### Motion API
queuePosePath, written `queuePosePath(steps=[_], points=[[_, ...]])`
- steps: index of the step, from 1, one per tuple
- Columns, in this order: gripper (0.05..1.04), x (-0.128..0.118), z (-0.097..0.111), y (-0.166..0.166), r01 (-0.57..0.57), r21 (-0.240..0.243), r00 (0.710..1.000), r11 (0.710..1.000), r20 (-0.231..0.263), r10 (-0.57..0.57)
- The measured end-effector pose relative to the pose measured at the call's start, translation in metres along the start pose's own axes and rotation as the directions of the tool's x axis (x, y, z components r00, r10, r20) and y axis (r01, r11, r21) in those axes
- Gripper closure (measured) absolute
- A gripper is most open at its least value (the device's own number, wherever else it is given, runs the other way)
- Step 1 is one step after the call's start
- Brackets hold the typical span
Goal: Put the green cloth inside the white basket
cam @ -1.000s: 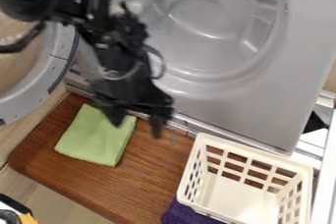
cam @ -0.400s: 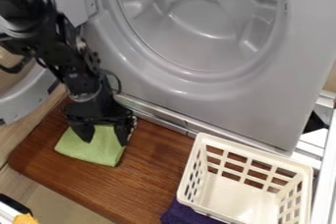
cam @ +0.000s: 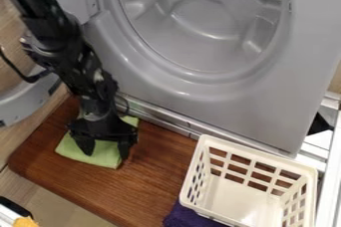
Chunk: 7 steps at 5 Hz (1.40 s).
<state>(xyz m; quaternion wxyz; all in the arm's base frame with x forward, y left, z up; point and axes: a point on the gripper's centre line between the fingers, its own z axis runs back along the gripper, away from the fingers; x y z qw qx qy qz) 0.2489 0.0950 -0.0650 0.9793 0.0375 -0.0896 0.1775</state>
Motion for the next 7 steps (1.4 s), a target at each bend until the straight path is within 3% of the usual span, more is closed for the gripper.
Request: queuePosePath(steps=[1, 2, 3, 4, 6, 7], points=[[0.323, -0.001, -0.012, -0.006, 0.008, 0.047, 1.000, 0.999, -0.009, -0.008], [0.612, 0.004, -0.013, -0.011, 0.038, 0.092, 0.999, 0.995, 0.011, -0.039], [0.850, 0.001, -0.013, -0.011, 0.042, 0.097, 0.999, 0.994, 0.002, -0.042], [0.965, -0.008, -0.007, -0.009, 0.043, 0.087, 0.999, 0.995, -0.020, -0.042], [0.991, -0.007, 0.039, -0.017, -0.002, 0.015, 1.000, 1.000, 0.003, 0.002], [0.991, -0.008, 0.073, -0.035, 0.025, -0.068, 0.999, 0.997, 0.025, -0.024]])
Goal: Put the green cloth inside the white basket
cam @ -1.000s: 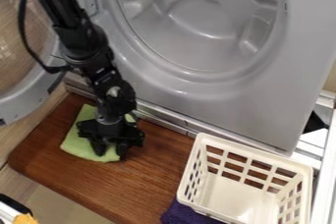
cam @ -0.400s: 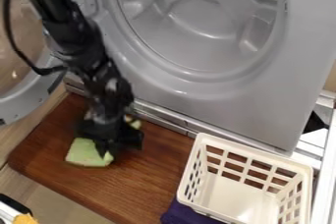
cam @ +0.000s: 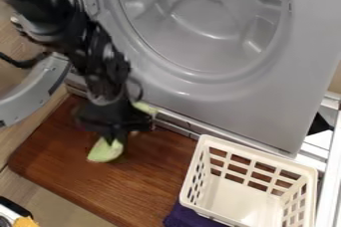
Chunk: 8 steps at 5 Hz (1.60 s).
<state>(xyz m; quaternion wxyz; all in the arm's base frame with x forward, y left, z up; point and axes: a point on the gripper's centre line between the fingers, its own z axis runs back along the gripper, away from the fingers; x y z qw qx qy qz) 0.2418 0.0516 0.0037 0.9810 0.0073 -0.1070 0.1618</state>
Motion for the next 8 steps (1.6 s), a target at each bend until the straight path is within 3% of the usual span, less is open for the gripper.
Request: queuePosePath(steps=[2, 4, 6, 8], points=[[0.992, -0.017, 0.050, -0.060, 0.108, -0.119, 0.994, 0.987, 0.029, -0.105], [0.992, -0.035, 0.055, -0.116, 0.281, -0.224, 0.960, 0.933, 0.074, -0.271], [0.992, -0.041, 0.021, -0.126, 0.347, -0.234, 0.936, 0.908, 0.032, -0.349], [0.957, -0.046, 0.002, -0.136, 0.384, -0.230, 0.921, 0.894, 0.024, -0.389]])
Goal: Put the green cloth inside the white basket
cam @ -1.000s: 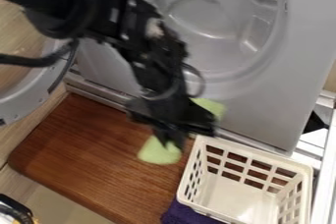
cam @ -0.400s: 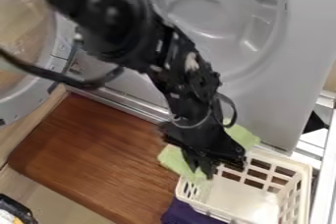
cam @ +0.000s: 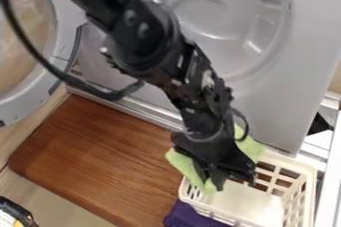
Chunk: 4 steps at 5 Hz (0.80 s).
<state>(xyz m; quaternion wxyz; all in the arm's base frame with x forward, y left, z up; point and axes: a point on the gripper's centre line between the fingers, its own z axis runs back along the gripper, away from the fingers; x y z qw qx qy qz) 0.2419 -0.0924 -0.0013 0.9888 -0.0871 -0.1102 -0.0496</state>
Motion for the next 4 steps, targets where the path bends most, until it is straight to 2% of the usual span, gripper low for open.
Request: queuePosePath(steps=[1, 3, 4], points=[[0.757, -0.0006, -0.0080, 0.0013, -0.002, 0.008, 1.000, 1.000, -0.020, 0.002], [0.152, 0.0007, -0.0078, 0.0025, -0.005, 0.015, 1.000, 1.000, -0.009, 0.005], [0.074, 0.0001, -0.0049, 0.0027, 0.005, 0.015, 1.000, 1.000, -0.006, -0.005]])
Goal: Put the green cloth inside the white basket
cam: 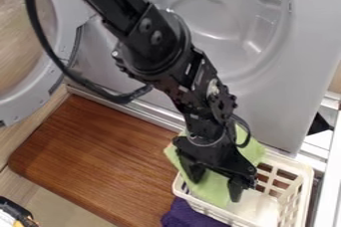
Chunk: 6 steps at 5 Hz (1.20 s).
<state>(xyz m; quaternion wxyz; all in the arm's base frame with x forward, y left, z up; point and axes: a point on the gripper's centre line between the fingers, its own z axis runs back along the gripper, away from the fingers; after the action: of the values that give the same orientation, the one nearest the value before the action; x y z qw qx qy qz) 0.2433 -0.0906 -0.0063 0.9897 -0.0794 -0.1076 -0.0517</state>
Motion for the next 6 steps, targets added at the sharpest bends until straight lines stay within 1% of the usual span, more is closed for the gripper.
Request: queuePosePath(steps=[2, 3, 4, 5, 6], points=[[0.083, 0.003, 0.026, -0.001, 0.023, -0.024, 0.998, 0.999, 0.052, -0.022], [0.083, 0.004, 0.044, -0.003, 0.026, -0.040, 0.997, 0.999, 0.074, -0.023], [0.083, 0.004, 0.067, 0.004, 0.008, -0.051, 0.995, 0.999, 0.105, -0.002], [0.083, 0.001, 0.095, 0.022, -0.055, -0.063, 0.986, 0.997, 0.151, 0.064], [0.083, -0.005, 0.114, 0.044, -0.114, -0.050, 0.979, 0.992, 0.165, 0.120]])
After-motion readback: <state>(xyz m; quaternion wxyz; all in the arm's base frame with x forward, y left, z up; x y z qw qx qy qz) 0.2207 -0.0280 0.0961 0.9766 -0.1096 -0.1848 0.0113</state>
